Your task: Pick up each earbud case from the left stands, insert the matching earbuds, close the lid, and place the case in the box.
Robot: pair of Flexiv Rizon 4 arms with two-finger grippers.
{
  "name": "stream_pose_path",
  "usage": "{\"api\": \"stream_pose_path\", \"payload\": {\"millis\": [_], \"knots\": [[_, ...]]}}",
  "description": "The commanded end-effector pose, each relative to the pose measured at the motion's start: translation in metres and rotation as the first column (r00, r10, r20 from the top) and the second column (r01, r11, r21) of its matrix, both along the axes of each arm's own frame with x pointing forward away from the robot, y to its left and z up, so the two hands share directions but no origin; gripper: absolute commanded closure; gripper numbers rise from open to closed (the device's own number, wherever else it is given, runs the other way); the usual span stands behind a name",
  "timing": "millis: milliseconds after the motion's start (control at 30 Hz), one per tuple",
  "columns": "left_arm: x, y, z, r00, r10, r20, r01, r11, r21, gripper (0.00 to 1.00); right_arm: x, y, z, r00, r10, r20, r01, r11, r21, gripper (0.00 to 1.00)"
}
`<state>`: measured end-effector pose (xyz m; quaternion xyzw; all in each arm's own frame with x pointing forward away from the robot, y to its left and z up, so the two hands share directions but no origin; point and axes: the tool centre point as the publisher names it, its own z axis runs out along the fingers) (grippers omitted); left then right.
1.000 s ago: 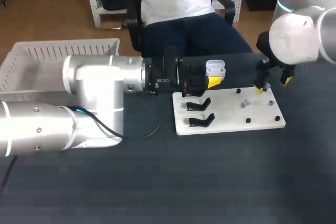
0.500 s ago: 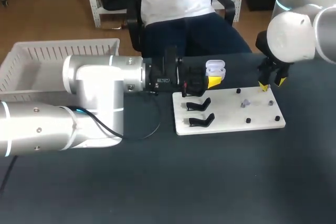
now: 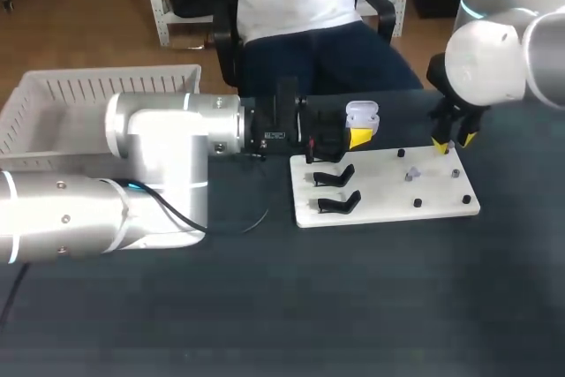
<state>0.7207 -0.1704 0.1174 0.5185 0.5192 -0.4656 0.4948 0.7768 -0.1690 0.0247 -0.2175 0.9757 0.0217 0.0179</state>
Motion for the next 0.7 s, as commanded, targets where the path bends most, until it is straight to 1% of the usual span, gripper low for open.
{"api": "stream_pose_path", "payload": {"millis": [33,467,600,700], "knots": [[0.0019,-0.0005,0.0004,1.000,-0.005,-0.002,0.005,1.000,0.003,1.00,-0.0049,0.0011,0.0013,1.000,-0.008,0.011,0.008,1.000,-0.010,0.57],[0.0019,-0.0005,0.0004,1.000,-0.005,-0.002,0.005,1.000,0.003,1.00,-0.0068,0.0009,-0.0009,1.000,-0.011,0.006,0.011,1.000,-0.007,0.56],[0.0019,-0.0005,0.0004,1.000,-0.005,-0.002,0.005,1.000,0.003,1.00,-0.0073,0.0012,-0.0002,1.000,-0.012,0.007,0.012,1.000,-0.009,0.58],[0.0019,-0.0005,0.0004,1.000,-0.005,-0.002,0.005,1.000,0.003,1.00,-0.0052,-0.0003,-0.0013,1.000,-0.012,0.008,0.012,1.000,-0.008,0.58]]}}
